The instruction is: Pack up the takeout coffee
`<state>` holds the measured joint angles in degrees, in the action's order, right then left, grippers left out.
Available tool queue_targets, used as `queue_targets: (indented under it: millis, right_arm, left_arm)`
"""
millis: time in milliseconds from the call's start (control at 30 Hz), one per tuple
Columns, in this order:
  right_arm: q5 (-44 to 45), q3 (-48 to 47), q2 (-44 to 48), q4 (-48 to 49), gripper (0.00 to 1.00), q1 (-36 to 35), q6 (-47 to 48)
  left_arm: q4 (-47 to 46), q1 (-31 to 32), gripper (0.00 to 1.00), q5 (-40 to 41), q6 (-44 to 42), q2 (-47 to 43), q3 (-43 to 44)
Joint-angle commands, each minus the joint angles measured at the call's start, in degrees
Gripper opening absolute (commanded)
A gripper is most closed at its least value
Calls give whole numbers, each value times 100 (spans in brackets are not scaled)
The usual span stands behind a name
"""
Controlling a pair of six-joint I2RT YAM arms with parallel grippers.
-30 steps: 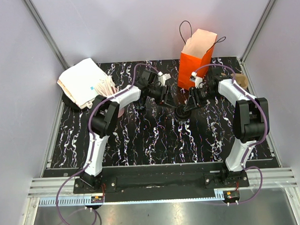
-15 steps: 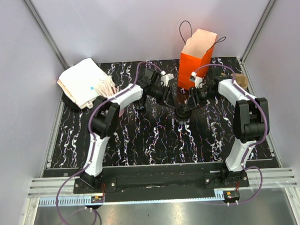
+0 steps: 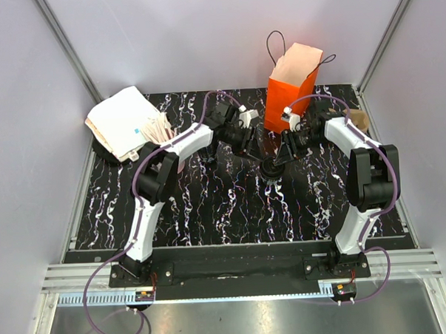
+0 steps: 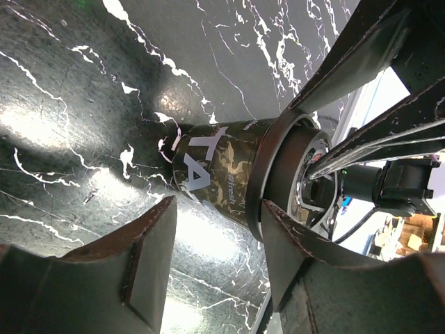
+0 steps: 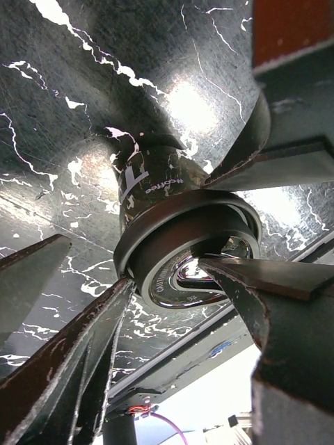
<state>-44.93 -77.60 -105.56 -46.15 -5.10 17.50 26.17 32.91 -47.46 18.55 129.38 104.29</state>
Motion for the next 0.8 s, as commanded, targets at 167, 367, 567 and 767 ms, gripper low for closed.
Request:
queue_targets:
  millis: [167,367,567,767]
  right_arm:
    - [485,-35,-536,-447,38,-70,843]
    - [520,-79,-501,-465,38,-70,817]
    - [590,-88,-448,-474,38,-70,790]
    - [766,-45,-404,-412,38,-96,817]
  left_arm:
    - [-217,5,54,-9,105,447,751]
    - [-315,32,54,0,185,509,795]
    - [124,163,51,202,-254,491,671]
    - [889,427,48,720,-957,579,750]
